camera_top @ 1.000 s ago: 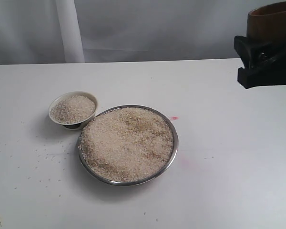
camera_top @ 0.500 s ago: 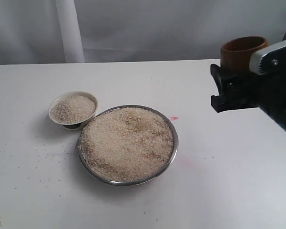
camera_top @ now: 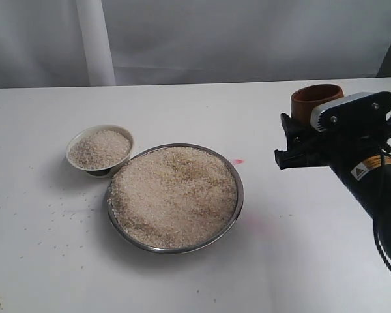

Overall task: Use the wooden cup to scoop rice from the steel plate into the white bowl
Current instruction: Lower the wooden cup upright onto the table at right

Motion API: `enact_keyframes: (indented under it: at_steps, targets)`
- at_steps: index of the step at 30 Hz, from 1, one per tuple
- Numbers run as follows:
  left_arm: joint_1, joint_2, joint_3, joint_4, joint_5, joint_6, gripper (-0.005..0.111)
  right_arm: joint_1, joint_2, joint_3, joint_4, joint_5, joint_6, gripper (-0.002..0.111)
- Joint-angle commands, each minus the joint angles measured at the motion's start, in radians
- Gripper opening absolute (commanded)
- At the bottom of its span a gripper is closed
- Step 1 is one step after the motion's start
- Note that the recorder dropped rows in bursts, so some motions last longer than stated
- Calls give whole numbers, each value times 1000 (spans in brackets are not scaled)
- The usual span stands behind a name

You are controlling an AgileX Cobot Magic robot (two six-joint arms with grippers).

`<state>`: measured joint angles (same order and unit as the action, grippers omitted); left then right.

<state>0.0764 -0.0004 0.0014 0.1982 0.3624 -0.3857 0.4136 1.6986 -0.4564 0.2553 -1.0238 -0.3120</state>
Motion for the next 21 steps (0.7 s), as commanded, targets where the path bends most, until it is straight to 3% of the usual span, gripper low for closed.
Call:
enact_keyframes:
  at_steps: [1, 10, 21]
  targets:
    - [-6, 0, -1, -5, -6, -4, 0, -7, 68, 5, 20, -59, 5, 0]
    - [-6, 0, -1, -5, -6, -4, 0, -17, 205, 40, 65, -197, 37, 0]
    - [-6, 0, -1, -5, -6, -4, 0, -45, 308, 53, 91, -197, 83, 0]
